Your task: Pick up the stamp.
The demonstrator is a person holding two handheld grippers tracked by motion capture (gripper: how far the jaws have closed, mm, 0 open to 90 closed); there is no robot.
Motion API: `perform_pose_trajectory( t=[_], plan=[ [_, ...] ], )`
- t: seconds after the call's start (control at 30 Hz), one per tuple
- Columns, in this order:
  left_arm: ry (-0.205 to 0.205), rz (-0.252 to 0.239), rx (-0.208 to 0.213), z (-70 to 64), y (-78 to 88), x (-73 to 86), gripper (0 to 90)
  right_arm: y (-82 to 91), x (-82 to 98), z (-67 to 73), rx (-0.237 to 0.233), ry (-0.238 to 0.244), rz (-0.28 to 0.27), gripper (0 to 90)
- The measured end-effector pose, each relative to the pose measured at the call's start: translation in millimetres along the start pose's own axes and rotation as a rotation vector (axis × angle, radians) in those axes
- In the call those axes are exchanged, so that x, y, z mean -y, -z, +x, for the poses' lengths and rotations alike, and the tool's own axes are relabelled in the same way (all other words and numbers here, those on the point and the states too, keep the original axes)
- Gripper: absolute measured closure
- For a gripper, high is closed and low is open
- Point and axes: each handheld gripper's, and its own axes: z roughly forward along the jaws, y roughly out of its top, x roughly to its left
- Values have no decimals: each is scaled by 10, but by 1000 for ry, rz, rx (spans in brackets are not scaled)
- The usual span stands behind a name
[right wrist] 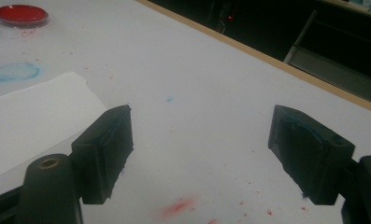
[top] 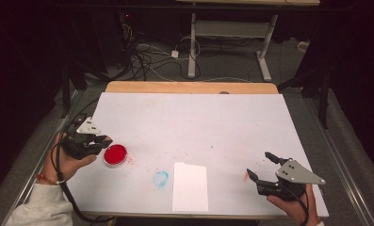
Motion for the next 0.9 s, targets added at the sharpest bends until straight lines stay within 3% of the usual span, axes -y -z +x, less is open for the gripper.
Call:
perform_pose_trajectory(
  t=[0.17,0.47,0.9],
  plan=[
    [-6,18,4,4,-38,20,738,1,-12,3,17,5,-15,182],
    [2,74,50,47,-297,98,738,-31,-41,20,21,17,-25,170],
    [28,126,113,122,-602,185,738,-102,-17,56,15,33,8,177]
  ],
)
